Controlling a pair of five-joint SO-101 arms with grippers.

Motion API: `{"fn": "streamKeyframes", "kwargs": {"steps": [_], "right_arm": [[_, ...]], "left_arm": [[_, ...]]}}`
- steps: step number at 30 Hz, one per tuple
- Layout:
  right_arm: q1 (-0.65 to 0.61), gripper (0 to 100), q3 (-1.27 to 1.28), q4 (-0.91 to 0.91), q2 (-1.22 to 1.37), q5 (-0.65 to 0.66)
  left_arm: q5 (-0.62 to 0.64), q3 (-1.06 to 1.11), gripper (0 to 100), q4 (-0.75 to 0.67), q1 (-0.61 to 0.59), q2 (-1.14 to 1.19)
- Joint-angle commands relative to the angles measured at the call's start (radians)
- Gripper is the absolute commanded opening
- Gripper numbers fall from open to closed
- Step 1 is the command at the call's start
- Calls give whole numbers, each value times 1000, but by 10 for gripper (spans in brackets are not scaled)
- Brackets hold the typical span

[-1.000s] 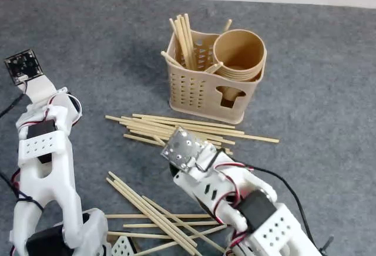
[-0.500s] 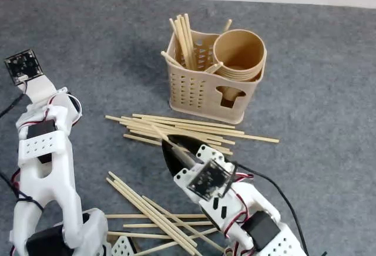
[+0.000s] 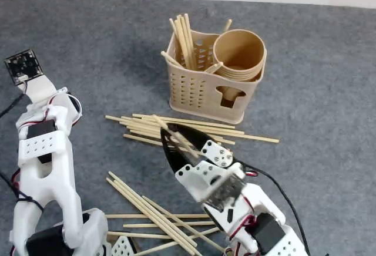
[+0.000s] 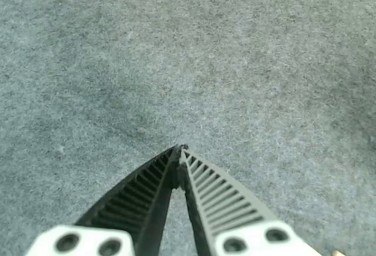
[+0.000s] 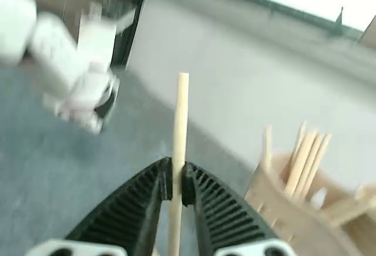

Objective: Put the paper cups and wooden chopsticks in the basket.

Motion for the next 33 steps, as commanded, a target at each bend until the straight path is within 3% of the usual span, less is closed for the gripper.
{"fn": "streamKeyframes", "kwargs": {"steps": [1, 9, 22, 33], "right_arm": [[12, 5, -91, -99, -18, 11], [12, 5, -191, -228, 65, 14], [180, 5, -610, -430, 650, 14], [251, 5, -863, -619, 978, 14]], "left_arm": [[3, -5, 8, -18, -7, -27], [3, -5, 8, -18, -7, -27], [3, -5, 8, -18, -7, -27], [3, -5, 8, -18, -7, -27]]}}
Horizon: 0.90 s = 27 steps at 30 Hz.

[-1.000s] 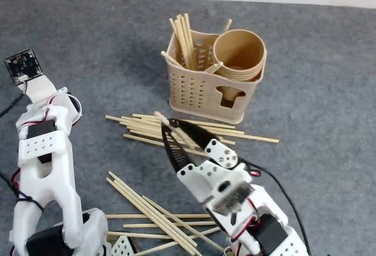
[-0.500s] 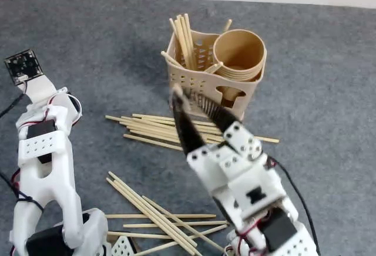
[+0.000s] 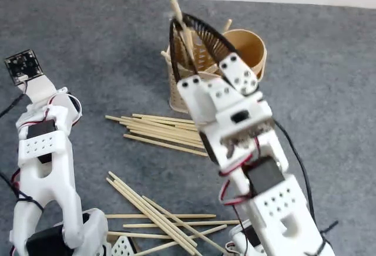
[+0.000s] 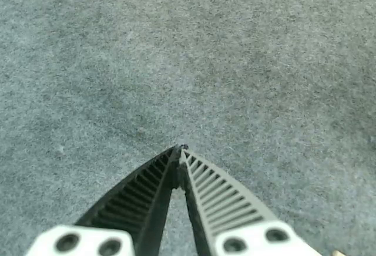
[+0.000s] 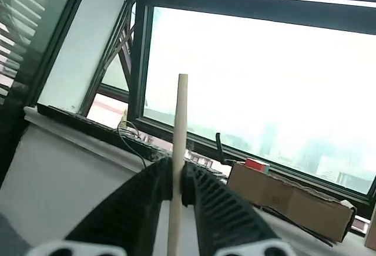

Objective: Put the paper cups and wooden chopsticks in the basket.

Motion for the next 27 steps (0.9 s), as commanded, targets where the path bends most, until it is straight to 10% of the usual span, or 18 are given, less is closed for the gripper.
{"fn": "streamKeyframes", "kwargs": {"steps": [1, 19, 27], "right_arm": [[47, 5, -91, -99, 87, 12], [91, 87, 61, -191, 282, 11], [85, 87, 51, 81, 147, 6]], "left_arm": [[3, -5, 8, -18, -7, -27], [3, -5, 8, -18, -5, -27], [3, -5, 8, -18, -5, -27]]}}
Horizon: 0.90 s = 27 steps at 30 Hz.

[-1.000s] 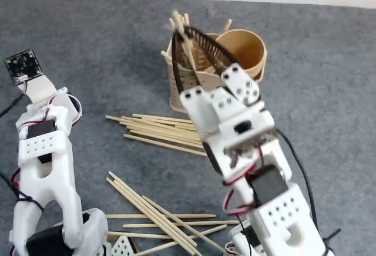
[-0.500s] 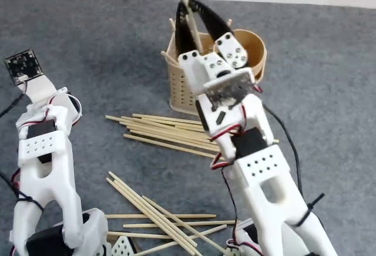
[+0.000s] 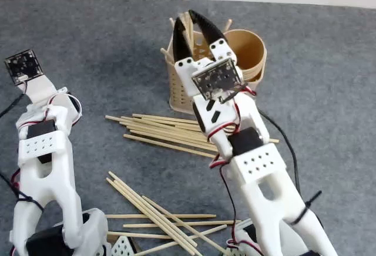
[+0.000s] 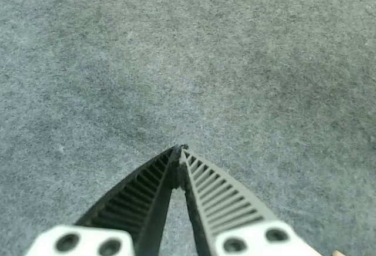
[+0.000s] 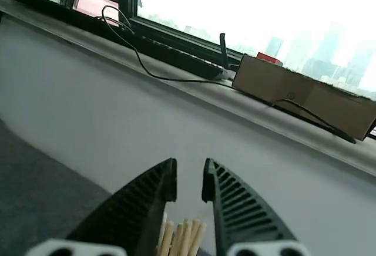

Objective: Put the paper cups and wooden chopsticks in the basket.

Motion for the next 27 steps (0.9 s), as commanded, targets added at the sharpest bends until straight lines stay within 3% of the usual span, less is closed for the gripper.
{"fn": "streamKeyframes", "kwargs": {"steps": [1, 9, 23, 27], "right_arm": [[1, 87, -19, 113, -111, 6], [-24, 87, 22, 348, -295, 5], [-262, 87, 239, 800, -631, 2], [-269, 90, 257, 929, -641, -103]], "left_arm": [[3, -5, 8, -18, -5, -27], [2, -5, 8, -18, -5, -27], [2, -5, 8, -18, -7, -27], [2, -5, 8, -18, -7, -27]]}}
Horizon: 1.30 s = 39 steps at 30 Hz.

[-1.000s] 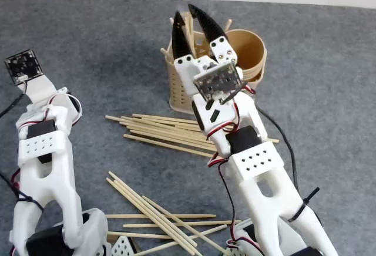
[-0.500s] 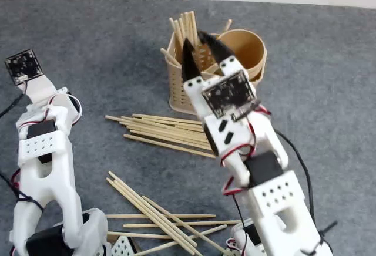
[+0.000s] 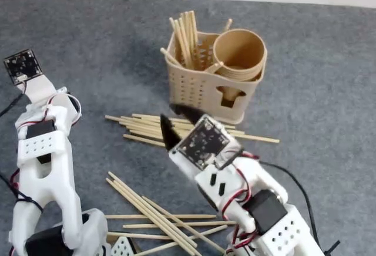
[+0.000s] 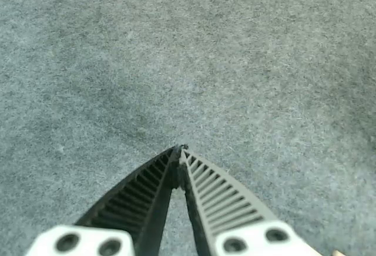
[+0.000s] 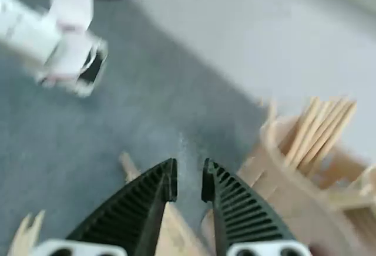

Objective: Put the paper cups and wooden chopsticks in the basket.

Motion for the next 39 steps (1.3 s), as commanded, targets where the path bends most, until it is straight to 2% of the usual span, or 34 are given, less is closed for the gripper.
{"fn": "streamKeyframes", "kwargs": {"steps": [1, 9, 14, 19, 31, 36, 39], "right_arm": [[-21, 91, -1, 97, -24, -69], [-220, 93, 87, 237, -22, -55], [-354, 167, 151, 282, -21, -69], [-446, 197, 197, 278, -21, -130], [-556, 225, 239, 292, -19, -135], [-558, 225, 245, 292, -10, -130], [-558, 225, 240, 291, 87, -130]], "left_arm": [[2, -5, 8, -18, -7, -27], [2, -5, 8, -18, -7, -27], [2, -5, 8, -18, -7, -27], [2, -5, 8, -18, -7, -25], [2, -5, 8, -18, -7, -25], [2, -5, 8, -18, -7, -25], [2, -5, 8, -18, -7, -25]]}}
